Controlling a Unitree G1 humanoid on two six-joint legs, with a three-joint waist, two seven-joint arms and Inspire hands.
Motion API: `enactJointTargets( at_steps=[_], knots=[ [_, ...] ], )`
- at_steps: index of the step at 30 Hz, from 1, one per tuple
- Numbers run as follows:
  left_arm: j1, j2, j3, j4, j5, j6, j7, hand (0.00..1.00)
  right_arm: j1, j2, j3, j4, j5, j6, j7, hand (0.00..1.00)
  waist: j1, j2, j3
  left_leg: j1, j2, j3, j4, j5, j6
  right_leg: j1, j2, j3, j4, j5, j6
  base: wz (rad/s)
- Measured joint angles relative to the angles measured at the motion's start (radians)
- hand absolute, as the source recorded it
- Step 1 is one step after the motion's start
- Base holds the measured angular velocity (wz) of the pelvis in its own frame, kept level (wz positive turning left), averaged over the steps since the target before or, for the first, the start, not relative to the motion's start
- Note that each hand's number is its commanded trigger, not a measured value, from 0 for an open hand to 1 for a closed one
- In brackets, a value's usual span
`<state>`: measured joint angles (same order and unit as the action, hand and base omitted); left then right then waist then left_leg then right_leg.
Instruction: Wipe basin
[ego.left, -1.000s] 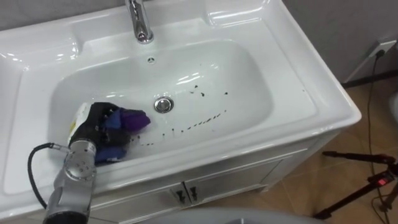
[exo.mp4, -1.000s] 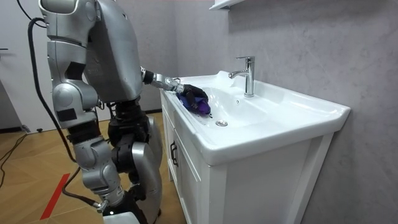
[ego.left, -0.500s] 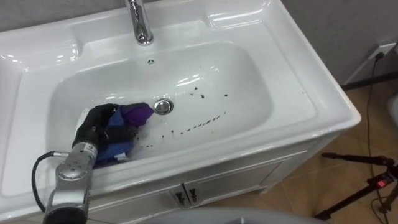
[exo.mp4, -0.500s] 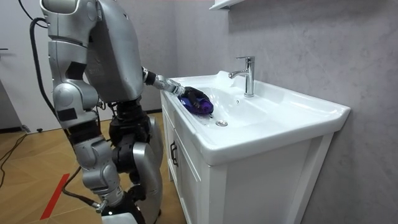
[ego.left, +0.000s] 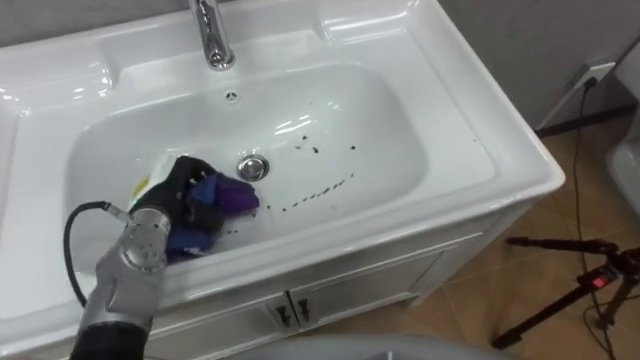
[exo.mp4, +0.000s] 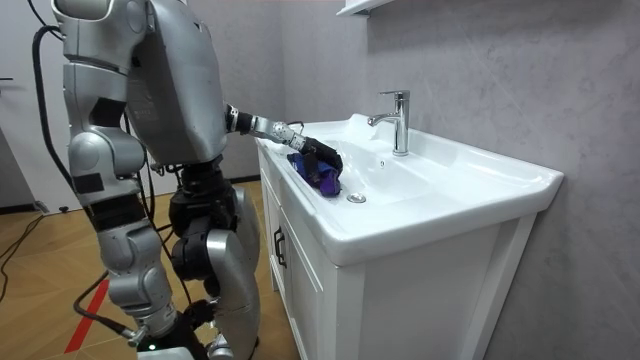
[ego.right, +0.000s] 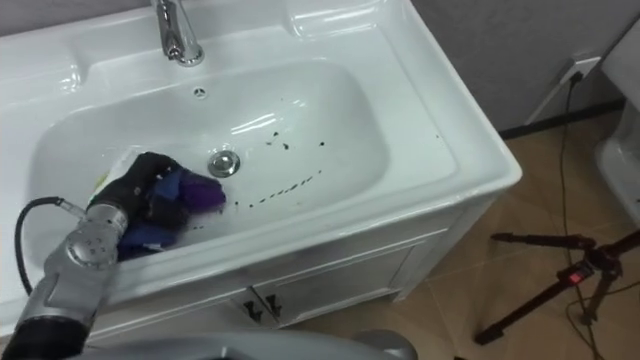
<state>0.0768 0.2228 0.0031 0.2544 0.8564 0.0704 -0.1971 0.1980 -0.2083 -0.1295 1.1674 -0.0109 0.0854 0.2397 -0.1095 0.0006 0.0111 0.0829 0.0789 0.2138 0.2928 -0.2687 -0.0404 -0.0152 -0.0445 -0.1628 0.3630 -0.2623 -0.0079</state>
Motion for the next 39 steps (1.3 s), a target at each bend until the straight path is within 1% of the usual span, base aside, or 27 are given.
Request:
enactJointTargets(
  at_steps=[1,2,3,4,5,7,8,9,10,11,13,16,18,20,22,23,24,28,30,31,33,35,37,39],
  knots=[
    [0.000,0.000,-0.015,-0.022,0.026,0.006,-0.010,1.00,-0.002,0.000,0.000,0.000,0.002,0.000,0.003,0.00,-0.007,0.002,0.0030,-0.007,0.001,0.000,0.004,0.000,0.000,-0.004,-0.001,-0.005,0.001,0.001,-0.002,0.07],
    [-0.002,0.000,-0.047,-0.057,0.068,0.012,-0.023,1.00,-0.007,0.000,0.000,0.007,0.005,-0.001,0.006,0.00,-0.023,0.009,0.0072,-0.019,0.003,0.000,0.016,0.000,0.000,-0.010,0.000,-0.006,0.001,0.002,-0.004,0.04],
    [-0.011,0.000,-0.083,-0.083,0.100,0.016,-0.040,1.00,-0.015,0.000,0.011,0.015,0.005,0.000,0.003,0.00,-0.028,0.016,0.0089,-0.028,0.004,0.000,0.022,0.000,0.000,-0.018,0.000,-0.007,0.005,0.003,-0.006,0.00],
    [-0.019,0.000,-0.099,-0.091,0.107,0.017,-0.048,1.00,-0.018,0.000,0.020,0.016,0.005,0.000,0.002,0.00,-0.030,0.018,0.0088,-0.035,0.004,0.000,0.027,0.000,0.000,-0.024,0.000,-0.006,0.010,0.003,-0.007,-0.04],
    [-0.042,-0.002,-0.134,-0.096,0.123,0.017,-0.059,1.00,-0.026,0.002,0.033,0.019,-0.003,-0.001,0.002,0.00,-0.040,0.019,0.0113,-0.043,0.004,0.002,0.035,0.000,0.000,-0.036,-0.005,-0.009,0.024,0.000,-0.010,0.00],
    [-0.067,-0.007,-0.167,-0.097,0.131,0.019,-0.074,1.00,-0.042,0.005,0.033,0.038,-0.006,-0.003,0.000,0.00,-0.053,0.022,0.0120,-0.055,0.004,0.008,0.039,0.000,0.000,-0.055,-0.008,-0.008,0.039,-0.004,-0.013,-0.04],
    [-0.080,-0.009,-0.182,-0.099,0.131,0.020,-0.085,1.00,-0.051,0.005,0.034,0.038,-0.006,-0.005,-0.003,0.00,-0.056,0.026,0.0126,-0.058,0.005,0.017,0.040,0.000,0.000,-0.062,-0.008,-0.005,0.045,-0.006,-0.016,-0.14],
    [-0.086,-0.009,-0.193,-0.105,0.131,0.024,-0.097,1.00,-0.057,0.005,0.039,0.042,-0.006,-0.005,-0.009,0.00,-0.059,0.026,0.0124,-0.060,0.008,0.030,0.042,0.000,0.000,-0.072,-0.008,-0.002,0.054,-0.010,-0.018,-0.14],
    [-0.086,-0.009,-0.198,-0.108,0.131,0.027,-0.100,1.00,-0.058,0.005,0.042,0.043,-0.004,-0.005,-0.012,0.00,-0.063,0.026,0.0125,-0.061,0.009,0.033,0.044,0.000,0.000,-0.073,-0.008,-0.003,0.055,-0.010,-0.019,-0.06],
    [-0.085,-0.009,-0.208,-0.112,0.131,0.034,-0.102,1.00,-0.062,0.004,0.054,0.044,0.002,-0.005,-0.014,0.00,-0.076,0.028,0.0106,-0.061,0.011,0.034,0.046,0.000,0.000,-0.073,-0.007,-0.003,0.056,-0.012,-0.021,0.00],
    [-0.085,-0.009,-0.223,-0.112,0.131,0.039,-0.102,1.00,-0.062,0.002,0.071,0.044,0.005,-0.004,-0.013,0.00,-0.080,0.028,0.0111,-0.061,0.012,0.035,0.052,0.000,-0.001,-0.076,-0.008,-0.002,0.068,-0.018,-0.023,0.00],
    [-0.086,-0.008,-0.244,-0.112,0.129,0.043,-0.103,1.00,-0.068,-0.004,0.070,0.059,0.010,-0.005,-0.008,0.00,-0.096,0.034,0.0066,-0.059,0.013,0.034,0.058,0.001,-0.002,-0.075,-0.008,-0.002,0.074,-0.024,-0.027,0.00],
    [-0.086,-0.008,-0.258,-0.112,0.128,0.054,-0.107,1.00,-0.090,-0.017,0.071,0.087,0.015,-0.004,-0.007,0.00,-0.105,0.039,0.0080,-0.051,0.012,0.037,0.059,0.001,-0.002,-0.075,-0.007,0.007,0.084,-0.028,-0.028,-0.11],
    [-0.086,-0.008,-0.261,-0.112,0.119,0.056,-0.118,1.00,-0.097,-0.021,0.069,0.087,0.015,-0.005,-0.008,0.00,-0.106,0.044,0.0086,-0.041,0.012,0.044,0.060,0.001,-0.002,-0.073,-0.006,0.019,0.090,-0.031,-0.030,-0.19],
    [-0.088,-0.011,-0.260,-0.104,0.116,0.062,-0.121,1.00,-0.098,-0.021,0.070,0.092,0.012,-0.005,-0.011,0.00,-0.122,0.045,0.0090,-0.034,0.014,0.045,0.060,0.001,-0.002,-0.067,-0.009,0.022,0.091,-0.032,-0.031,-0.06],
    [-0.097,-0.020,-0.260,-0.090,0.116,0.070,-0.121,1.00,-0.099,-0.021,0.070,0.098,0.011,-0.005,-0.017,0.00,-0.133,0.044,0.0095,-0.033,0.014,0.045,0.060,0.002,-0.003,-0.065,-0.008,0.021,0.091,-0.033,-0.032,0.03],
    [-0.110,-0.027,-0.260,-0.073,0.116,0.077,-0.123,1.00,-0.098,-0.022,0.069,0.099,0.008,-0.005,-0.023,0.00,-0.135,0.044,0.0097,-0.032,0.014,0.045,0.059,0.002,-0.004,-0.066,-0.008,0.022,0.093,-0.034,-0.032,0.00],
    [-0.124,-0.028,-0.255,-0.069,0.086,0.092,-0.139,1.00,-0.081,-0.023,0.069,0.099,0.007,0.002,-0.047,0.00,-0.139,0.038,0.0131,-0.030,0.012,0.047,0.063,0.002,-0.004,-0.070,-0.008,0.026,0.106,-0.042,-0.032,-0.01],
    [-0.124,-0.031,-0.244,-0.068,0.037,0.099,-0.144,1.00,-0.078,-0.023,0.069,0.099,0.007,0.004,-0.051,0.00,-0.139,0.035,0.0152,-0.029,0.014,0.053,0.067,0.002,-0.004,-0.073,-0.007,0.037,0.109,-0.044,-0.033,-0.10],
    [-0.124,-0.032,-0.242,-0.068,0.032,0.100,-0.146,1.00,-0.078,-0.022,0.069,0.101,0.006,0.004,-0.053,0.00,-0.139,0.033,0.0156,-0.027,0.014,0.054,0.066,0.002,-0.004,-0.073,-0.008,0.037,0.110,-0.044,-0.034,-0.09],
    [-0.125,-0.041,-0.231,-0.064,-0.025,0.104,-0.144,1.00,-0.077,-0.022,0.070,0.115,0.012,0.003,-0.056,0.00,-0.140,0.027,0.0153,-0.023,0.014,0.055,0.066,0.002,-0.004,-0.070,-0.007,0.038,0.110,-0.045,-0.034,-0.02],
    [-0.127,-0.051,-0.221,-0.053,-0.059,0.105,-0.136,1.00,-0.073,-0.022,0.072,0.118,0.016,0.005,-0.063,0.00,-0.139,0.022,0.0146,-0.023,0.014,0.057,0.065,0.002,-0.004,-0.069,-0.008,0.038,0.110,-0.044,-0.034,0.00],
    [-0.129,-0.053,-0.212,-0.044,-0.099,0.105,-0.125,1.00,-0.065,-0.022,0.084,0.118,0.024,0.005,-0.078,0.00,-0.138,0.017,0.0140,-0.020,0.016,0.065,0.064,0.002,-0.004,-0.069,-0.006,0.039,0.109,-0.044,-0.034,-0.03],
    [-0.130,-0.055,-0.187,-0.030,-0.144,0.105,-0.113,1.00,-0.060,-0.018,0.109,0.116,0.019,0.007,-0.090,0.00,-0.135,0.010,0.0131,-0.019,0.020,0.080,0.064,0.002,-0.004,-0.069,-0.003,0.045,0.106,-0.044,-0.035,-0.09]
  ],
)
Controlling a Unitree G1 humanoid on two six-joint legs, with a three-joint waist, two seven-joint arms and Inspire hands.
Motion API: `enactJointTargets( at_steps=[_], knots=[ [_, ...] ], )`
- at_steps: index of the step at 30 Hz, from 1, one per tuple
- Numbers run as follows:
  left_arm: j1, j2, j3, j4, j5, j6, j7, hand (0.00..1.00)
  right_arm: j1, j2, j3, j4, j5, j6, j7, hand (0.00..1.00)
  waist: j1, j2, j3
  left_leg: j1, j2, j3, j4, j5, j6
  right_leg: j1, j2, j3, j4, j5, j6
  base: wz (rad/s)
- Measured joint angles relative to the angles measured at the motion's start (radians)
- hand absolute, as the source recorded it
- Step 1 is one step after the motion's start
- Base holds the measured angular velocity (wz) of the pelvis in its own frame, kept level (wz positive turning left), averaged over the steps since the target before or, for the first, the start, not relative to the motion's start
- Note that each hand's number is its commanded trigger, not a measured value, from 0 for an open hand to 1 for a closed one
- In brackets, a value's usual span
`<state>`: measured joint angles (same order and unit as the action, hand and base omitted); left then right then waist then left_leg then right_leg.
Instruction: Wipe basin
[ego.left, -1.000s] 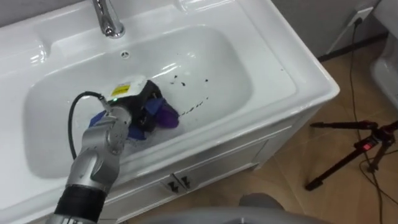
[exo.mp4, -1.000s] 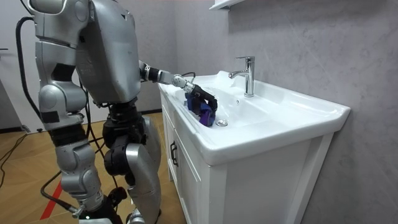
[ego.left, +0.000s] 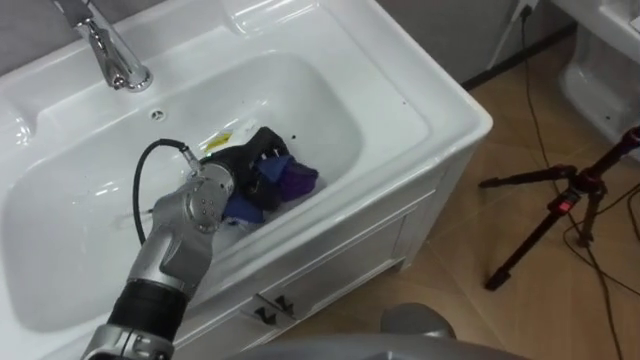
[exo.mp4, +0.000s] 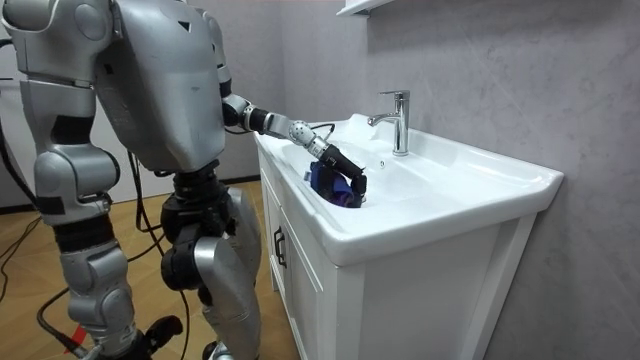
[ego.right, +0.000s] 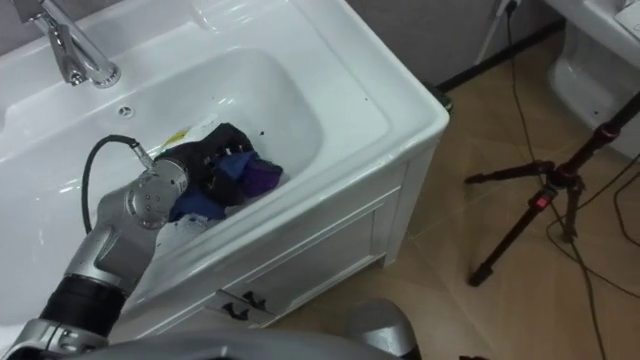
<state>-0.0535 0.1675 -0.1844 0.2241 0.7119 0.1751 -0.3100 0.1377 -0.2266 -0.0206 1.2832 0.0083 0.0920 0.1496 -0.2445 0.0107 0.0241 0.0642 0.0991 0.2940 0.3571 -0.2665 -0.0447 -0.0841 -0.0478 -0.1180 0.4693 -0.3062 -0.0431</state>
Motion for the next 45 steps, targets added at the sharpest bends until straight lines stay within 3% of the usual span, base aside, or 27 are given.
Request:
enactJointTargets(
  at_steps=[6,15,19,27,38,41,45],
  knots=[
    [0.000,-0.001,0.017,0.000,-0.055,-0.004,0.023,1.00,0.020,0.031,0.001,-0.005,-0.006,0.005,-0.002,0.00,0.005,-0.018,0.0017,-0.006,0.016,0.004,0.023,-0.004,-0.006,0.005,0.016,0.002,-0.007,-0.002,-0.007,-0.02],
    [0.001,-0.002,0.019,0.041,-0.117,-0.021,0.064,1.00,0.032,0.031,0.040,-0.002,-0.006,0.017,0.000,0.00,0.006,-0.008,-0.0064,0.021,0.050,0.005,0.051,-0.004,-0.007,0.058,0.044,0.002,-0.038,0.001,-0.033,-0.05],
    [0.001,-0.002,0.020,0.065,-0.136,-0.023,0.072,1.00,0.031,0.030,0.039,-0.019,-0.007,0.020,0.004,0.00,0.012,-0.007,-0.0071,0.037,0.054,0.005,0.052,-0.001,-0.010,0.074,0.050,0.004,-0.037,-0.004,-0.041,0.01],
    [0.029,-0.014,0.037,0.112,-0.159,-0.059,0.105,1.00,0.048,0.027,0.035,-0.056,-0.020,0.033,0.017,0.00,0.062,-0.012,-0.0104,0.036,0.056,0.005,0.049,0.007,-0.023,0.075,0.053,0.002,-0.033,-0.008,-0.047,0.02],
    [0.046,-0.033,0.067,0.137,-0.160,-0.096,0.134,1.00,0.062,0.027,0.035,-0.088,-0.023,0.039,0.041,0.00,0.082,-0.016,-0.0123,0.030,0.057,0.006,0.059,0.006,-0.023,0.076,0.052,0.007,-0.032,-0.008,-0.048,-0.02],
    [0.047,-0.034,0.068,0.144,-0.136,-0.103,0.138,1.00,0.062,0.027,0.017,-0.100,-0.043,0.040,0.051,0.00,0.087,-0.017,-0.0136,0.024,0.058,0.006,0.063,0.006,-0.023,0.079,0.053,0.006,-0.034,-0.008,-0.048,0.03],
    [0.052,-0.033,0.072,0.141,0.037,-0.106,0.133,1.00,0.070,0.028,-0.001,-0.115,-0.091,0.041,0.050,0.00,0.089,-0.017,-0.0139,0.025,0.061,0.005,0.083,0.007,-0.023,0.087,0.053,0.003,-0.036,-0.008,-0.048,0.01]
  ],
)
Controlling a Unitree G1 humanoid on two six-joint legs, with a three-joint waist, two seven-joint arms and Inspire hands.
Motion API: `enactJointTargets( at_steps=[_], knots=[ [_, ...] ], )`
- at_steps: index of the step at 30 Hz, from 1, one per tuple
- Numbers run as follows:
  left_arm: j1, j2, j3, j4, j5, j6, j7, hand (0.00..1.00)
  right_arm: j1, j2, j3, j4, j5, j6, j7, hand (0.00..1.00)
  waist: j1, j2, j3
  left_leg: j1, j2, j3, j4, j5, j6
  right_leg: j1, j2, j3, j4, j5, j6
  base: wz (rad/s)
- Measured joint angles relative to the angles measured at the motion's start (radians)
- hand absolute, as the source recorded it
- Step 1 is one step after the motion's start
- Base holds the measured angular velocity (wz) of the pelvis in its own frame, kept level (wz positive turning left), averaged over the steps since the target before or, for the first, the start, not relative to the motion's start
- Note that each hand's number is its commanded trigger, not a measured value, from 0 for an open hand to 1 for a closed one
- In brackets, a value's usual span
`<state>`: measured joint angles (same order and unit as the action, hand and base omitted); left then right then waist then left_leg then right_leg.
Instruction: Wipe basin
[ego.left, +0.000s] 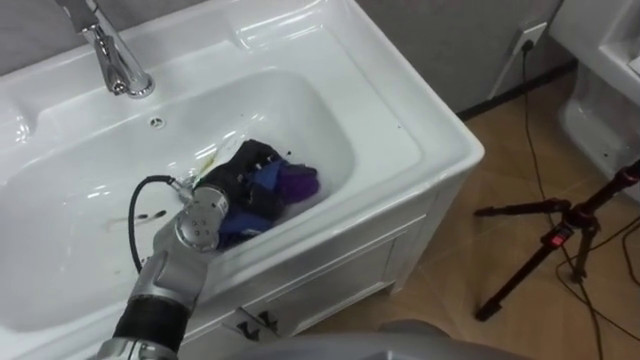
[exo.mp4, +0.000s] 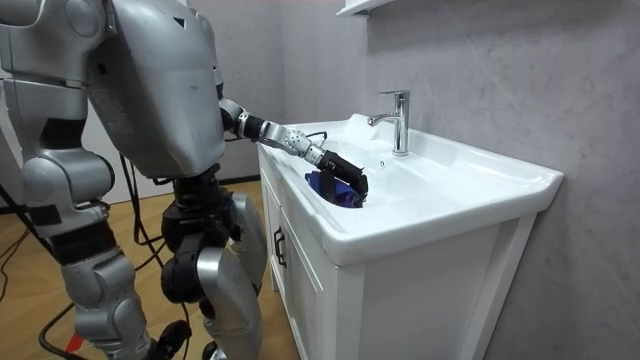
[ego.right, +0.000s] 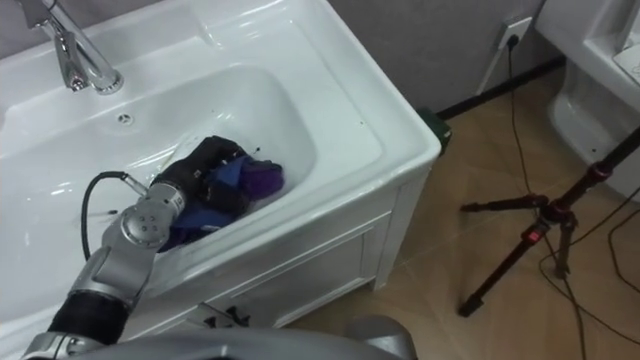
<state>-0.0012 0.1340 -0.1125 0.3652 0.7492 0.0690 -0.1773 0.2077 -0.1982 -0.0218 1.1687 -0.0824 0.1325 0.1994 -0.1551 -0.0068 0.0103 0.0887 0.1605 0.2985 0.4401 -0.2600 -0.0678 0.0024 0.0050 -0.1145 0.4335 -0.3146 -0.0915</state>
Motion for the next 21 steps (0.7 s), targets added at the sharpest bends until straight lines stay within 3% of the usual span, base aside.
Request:
enactJointTargets(
  at_steps=[5,10,13,17,21],
  knots=[
    [0.010,0.004,0.022,0.018,0.098,0.005,0.024,1.00,0.008,0.000,-0.002,-0.011,-0.006,0.002,-0.004,0.00,0.010,0.000,-0.0001,0.009,-0.001,0.001,-0.011,0.000,0.000,0.000,0.001,0.003,0.001,-0.001,-0.002,-0.04],
    [0.035,0.015,0.042,0.011,0.235,0.016,0.043,1.00,0.012,0.000,-0.039,-0.010,-0.049,0.029,0.002,0.00,0.016,0.005,-0.0024,0.009,-0.003,0.001,-0.026,0.000,0.000,-0.006,0.001,-0.001,0.003,-0.001,-0.002,0.01],
    [0.052,0.053,0.042,0.008,0.311,0.037,0.042,1.00,0.012,-0.011,-0.064,-0.011,-0.049,0.028,0.004,0.00,0.019,0.013,-0.0062,0.009,-0.003,0.001,-0.028,0.001,-0.002,-0.005,0.002,-0.002,0.001,-0.001,-0.002,0.00],
    [0.103,0.101,0.065,-0.018,0.403,0.054,0.040,1.00,0.015,-0.034,-0.102,-0.020,-0.051,0.003,-0.006,0.00,0.024,0.047,-0.0132,-0.010,-0.003,-0.001,-0.028,0.001,-0.003,-0.020,-0.001,-0.011,-0.002,-0.001,-0.002,0.05],
    [0.142,0.164,0.107,-0.001,0.464,0.057,0.042,1.00,0.008,-0.052,-0.123,-0.010,-0.040,-0.025,-0.008,0.00,0.025,0.076,-0.0122,-0.024,-0.002,-0.006,-0.026,0.002,-0.003,-0.023,-0.003,-0.026,-0.002,-0.002,-0.004,0.13]
  ],
)
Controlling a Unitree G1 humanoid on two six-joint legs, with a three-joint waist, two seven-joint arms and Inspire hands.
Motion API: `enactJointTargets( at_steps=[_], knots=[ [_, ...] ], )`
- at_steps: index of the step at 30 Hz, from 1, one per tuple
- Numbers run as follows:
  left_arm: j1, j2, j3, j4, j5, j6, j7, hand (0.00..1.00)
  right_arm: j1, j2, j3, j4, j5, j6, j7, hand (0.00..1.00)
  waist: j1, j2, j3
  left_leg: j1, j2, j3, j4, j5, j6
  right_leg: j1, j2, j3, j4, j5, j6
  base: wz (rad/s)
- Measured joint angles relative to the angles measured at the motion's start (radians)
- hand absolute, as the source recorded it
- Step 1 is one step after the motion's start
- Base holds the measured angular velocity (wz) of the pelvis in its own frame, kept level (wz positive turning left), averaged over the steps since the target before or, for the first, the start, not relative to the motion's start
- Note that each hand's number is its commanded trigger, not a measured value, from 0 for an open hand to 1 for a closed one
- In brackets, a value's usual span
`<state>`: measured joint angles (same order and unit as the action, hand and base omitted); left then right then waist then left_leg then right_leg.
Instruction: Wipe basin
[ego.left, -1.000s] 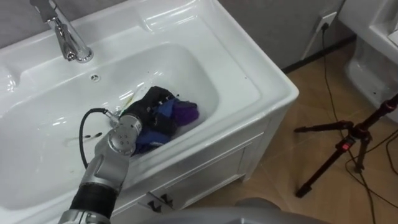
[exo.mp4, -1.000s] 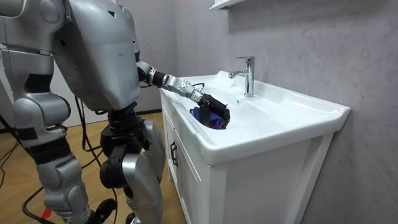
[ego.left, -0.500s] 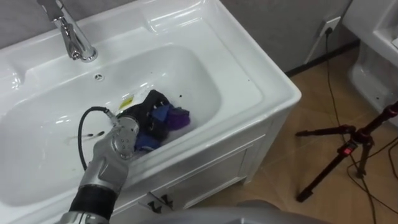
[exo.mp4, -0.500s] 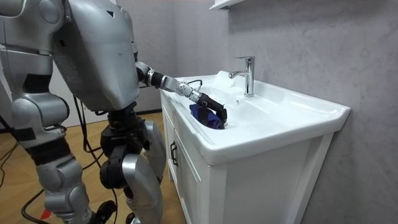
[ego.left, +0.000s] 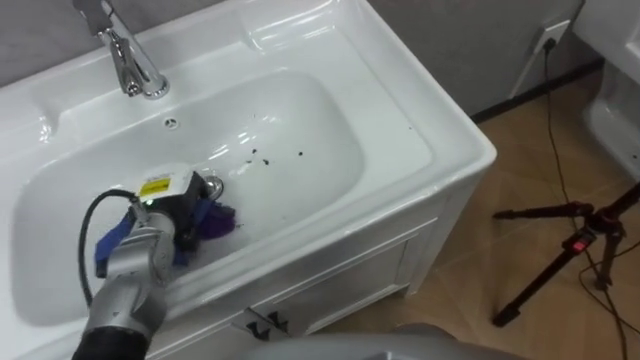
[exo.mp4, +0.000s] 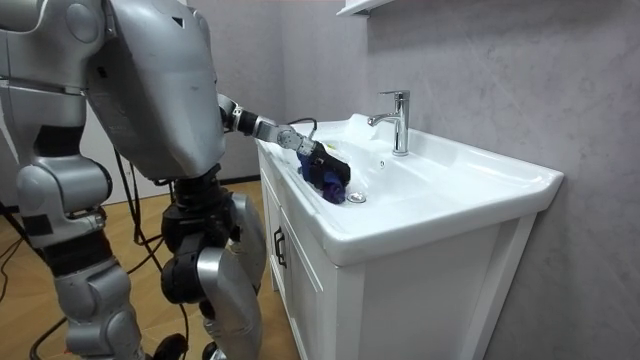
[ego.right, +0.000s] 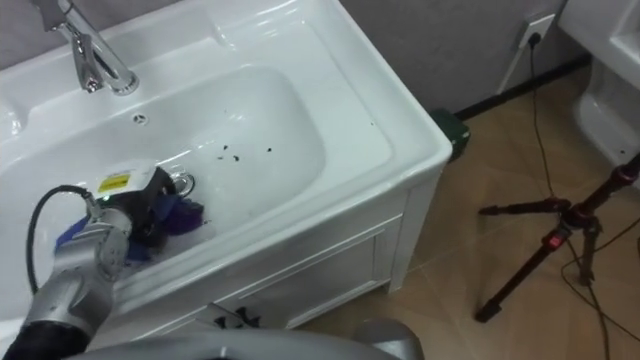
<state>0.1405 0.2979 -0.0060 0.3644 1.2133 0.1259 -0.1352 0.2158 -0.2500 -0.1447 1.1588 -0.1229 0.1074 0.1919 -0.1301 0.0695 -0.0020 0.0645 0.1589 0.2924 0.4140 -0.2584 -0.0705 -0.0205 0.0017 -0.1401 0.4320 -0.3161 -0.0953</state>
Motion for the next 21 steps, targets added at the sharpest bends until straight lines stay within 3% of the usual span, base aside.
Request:
enactJointTargets(
  at_steps=[3,7,9,11,17,21],
  knots=[
    [0.019,0.009,0.048,0.021,0.006,0.008,0.018,1.00,-0.010,-0.011,-0.003,0.007,0.030,-0.018,-0.009,0.00,0.007,0.015,0.0072,-0.006,-0.002,-0.018,0.000,0.000,0.000,0.004,0.000,0.000,0.000,0.000,0.000,0.08],
    [0.020,0.017,0.083,0.024,0.027,0.007,0.025,1.00,-0.004,-0.012,-0.008,0.009,0.046,-0.036,-0.029,0.00,0.031,0.020,0.0070,-0.015,-0.007,-0.032,-0.002,0.000,0.000,-0.011,-0.001,0.000,0.001,-0.001,0.001,0.05],
    [0.020,0.050,0.086,0.024,0.027,0.004,0.040,1.00,0.006,-0.013,-0.008,0.008,0.056,-0.050,-0.028,0.00,0.049,0.025,0.0046,-0.020,-0.009,-0.034,-0.012,0.000,-0.001,-0.023,-0.002,-0.002,0.003,-0.001,0.001,0.02],
    [0.021,0.063,0.109,0.024,0.025,-0.006,0.049,1.00,0.018,-0.014,-0.009,0.008,0.069,-0.053,-0.028,0.00,0.058,0.024,0.0047,-0.018,-0.011,-0.036,-0.019,0.000,-0.001,-0.023,-0.002,-0.003,0.005,-0.001,0.001,0.00],
    [0.022,0.116,0.180,0.018,0.024,-0.035,0.124,1.00,0.028,-0.029,-0.044,0.052,0.119,-0.085,-0.028,0.00,0.059,0.024,0.0063,-0.019,-0.013,-0.064,-0.020,0.000,-0.001,-0.012,-0.003,-0.015,-0.002,-0.001,0.001,0.06],
    [0.023,0.128,0.213,-0.003,0.025,-0.047,0.142,1.00,0.031,-0.030,-0.044,0.058,0.125,-0.089,-0.020,0.00,0.079,0.028,0.0056,-0.027,-0.013,-0.073,-0.011,0.000,-0.001,-0.015,-0.001,-0.013,-0.004,-0.001,0.001,0.00]
  ],
)
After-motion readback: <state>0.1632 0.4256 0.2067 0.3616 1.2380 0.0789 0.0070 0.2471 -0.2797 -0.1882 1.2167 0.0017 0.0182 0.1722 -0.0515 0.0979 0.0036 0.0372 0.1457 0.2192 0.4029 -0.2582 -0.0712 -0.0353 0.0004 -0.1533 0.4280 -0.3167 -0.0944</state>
